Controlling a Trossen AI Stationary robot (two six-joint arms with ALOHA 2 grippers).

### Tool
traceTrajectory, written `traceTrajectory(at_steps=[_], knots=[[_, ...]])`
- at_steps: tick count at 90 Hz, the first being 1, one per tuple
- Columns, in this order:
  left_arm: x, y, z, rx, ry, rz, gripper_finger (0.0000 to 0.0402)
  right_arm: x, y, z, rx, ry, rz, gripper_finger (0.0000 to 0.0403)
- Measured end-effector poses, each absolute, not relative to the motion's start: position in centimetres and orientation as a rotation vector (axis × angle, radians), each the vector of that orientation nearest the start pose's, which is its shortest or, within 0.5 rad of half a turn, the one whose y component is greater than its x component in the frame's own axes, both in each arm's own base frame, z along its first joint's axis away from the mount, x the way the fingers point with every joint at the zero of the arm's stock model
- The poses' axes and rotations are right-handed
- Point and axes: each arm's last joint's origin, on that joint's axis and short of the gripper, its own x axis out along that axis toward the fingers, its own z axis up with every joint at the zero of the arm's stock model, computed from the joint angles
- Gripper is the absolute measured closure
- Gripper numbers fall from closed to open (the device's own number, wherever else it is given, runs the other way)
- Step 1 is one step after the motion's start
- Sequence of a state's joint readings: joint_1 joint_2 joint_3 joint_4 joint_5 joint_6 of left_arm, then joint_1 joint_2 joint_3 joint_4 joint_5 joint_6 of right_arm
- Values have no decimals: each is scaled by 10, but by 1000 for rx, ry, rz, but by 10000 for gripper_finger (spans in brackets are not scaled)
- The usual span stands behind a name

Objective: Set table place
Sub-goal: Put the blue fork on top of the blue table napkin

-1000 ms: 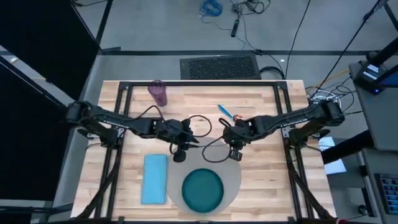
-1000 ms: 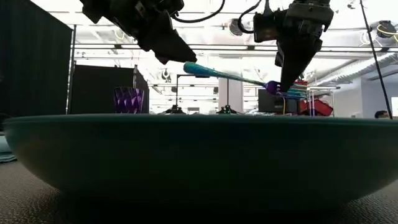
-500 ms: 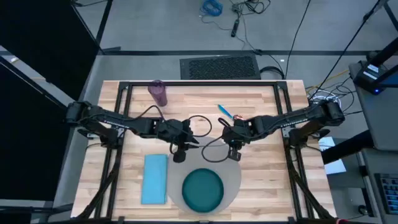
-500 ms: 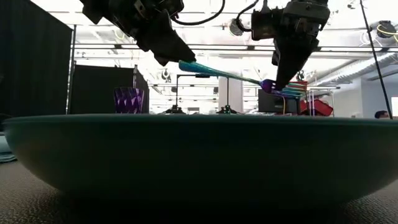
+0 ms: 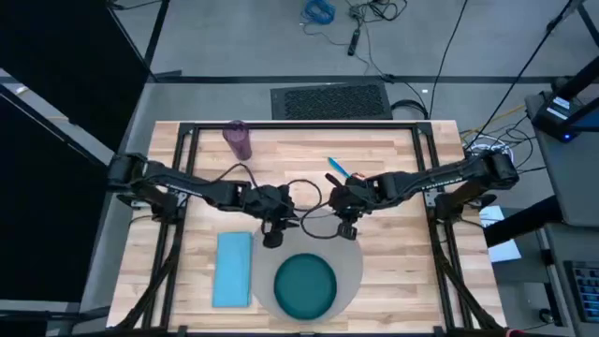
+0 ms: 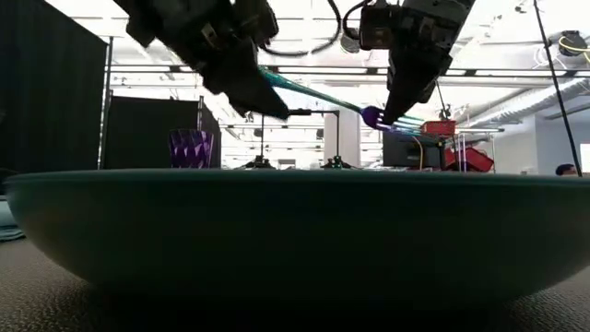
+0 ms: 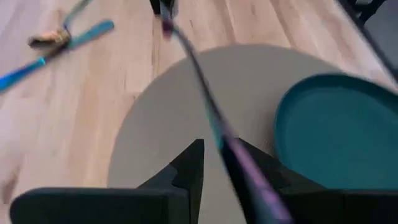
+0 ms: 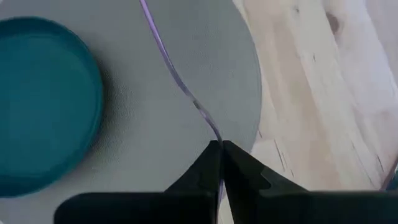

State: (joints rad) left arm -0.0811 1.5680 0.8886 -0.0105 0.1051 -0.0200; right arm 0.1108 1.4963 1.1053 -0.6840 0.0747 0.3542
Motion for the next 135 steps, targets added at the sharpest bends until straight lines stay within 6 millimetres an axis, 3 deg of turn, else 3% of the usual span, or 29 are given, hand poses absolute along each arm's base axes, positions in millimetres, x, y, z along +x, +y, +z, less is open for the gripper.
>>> traceTrajectory(at_steps=[14, 38, 99, 116, 135], knots=[[325, -29, 198, -20, 688, -173, 334, 292, 30, 243, 219, 1083, -159, 403], [317, -28, 224, 5, 611, -166, 334, 288, 30, 241, 227, 1131, -179, 403], [315, -27, 221, 13, 655, -134, 335, 289, 30, 241, 221, 1120, -172, 403], [315, -27, 221, 41, 654, -119, 391, 289, 30, 241, 236, 1125, -172, 403], [317, -31, 224, 78, 611, -83, 400, 288, 31, 241, 243, 1136, -160, 403]])
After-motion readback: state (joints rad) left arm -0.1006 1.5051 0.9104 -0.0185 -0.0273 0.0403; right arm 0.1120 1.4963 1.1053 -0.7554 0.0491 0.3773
